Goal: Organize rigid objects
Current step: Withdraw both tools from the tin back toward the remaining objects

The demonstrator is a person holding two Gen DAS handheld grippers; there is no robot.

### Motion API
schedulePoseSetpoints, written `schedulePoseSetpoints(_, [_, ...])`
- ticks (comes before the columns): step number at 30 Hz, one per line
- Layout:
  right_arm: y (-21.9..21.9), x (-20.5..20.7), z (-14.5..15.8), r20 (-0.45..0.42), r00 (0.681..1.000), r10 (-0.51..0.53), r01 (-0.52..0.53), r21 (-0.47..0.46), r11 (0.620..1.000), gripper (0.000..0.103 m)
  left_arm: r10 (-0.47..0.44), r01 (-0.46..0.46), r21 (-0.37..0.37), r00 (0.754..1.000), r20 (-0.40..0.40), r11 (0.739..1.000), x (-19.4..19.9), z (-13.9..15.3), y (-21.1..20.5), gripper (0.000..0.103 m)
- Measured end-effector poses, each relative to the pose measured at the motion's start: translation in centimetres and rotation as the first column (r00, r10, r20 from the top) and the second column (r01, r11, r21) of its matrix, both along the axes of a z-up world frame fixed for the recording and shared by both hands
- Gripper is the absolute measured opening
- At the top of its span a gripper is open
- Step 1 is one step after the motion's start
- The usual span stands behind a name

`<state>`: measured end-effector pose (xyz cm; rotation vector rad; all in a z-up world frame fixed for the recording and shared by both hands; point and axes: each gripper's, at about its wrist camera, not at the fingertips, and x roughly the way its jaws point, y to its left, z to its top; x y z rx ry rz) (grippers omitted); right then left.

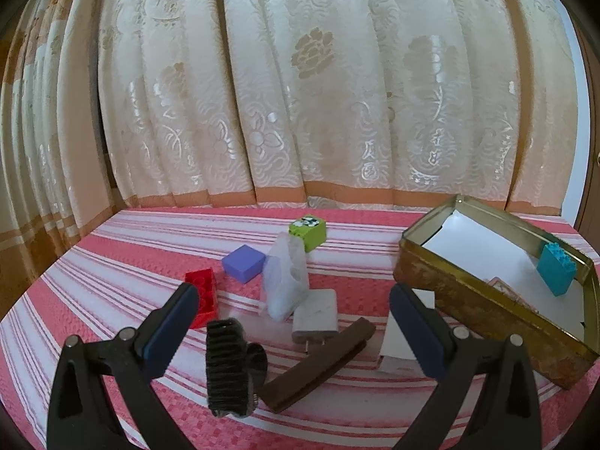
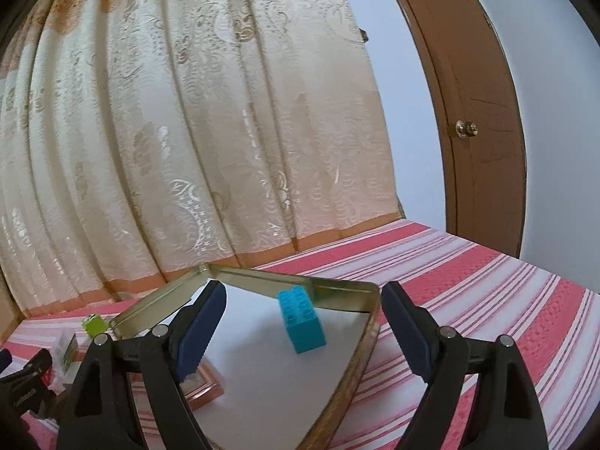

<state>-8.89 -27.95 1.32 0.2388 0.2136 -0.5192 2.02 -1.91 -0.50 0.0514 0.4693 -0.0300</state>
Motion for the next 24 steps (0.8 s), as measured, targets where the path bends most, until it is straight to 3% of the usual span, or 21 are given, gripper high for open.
schedulePoseSetpoints(13, [6.6,1.9,-0.3,-0.063,0.983,0.173,-0.175,-0.021,0.984,0.087,0.033,-0.033,-0.002,0.999,-0.028,0.999,0.9,-0.2,3.6,0.103])
schedulePoseSetpoints(24, [11.3,5.5,-1.7,-0.193,0.933,0.304,-0.295,0.076,0.953,0.086,0.115,-0.115,0.0,0.992,-0.054,0.993,2.6,-0.6,8.7,0.103])
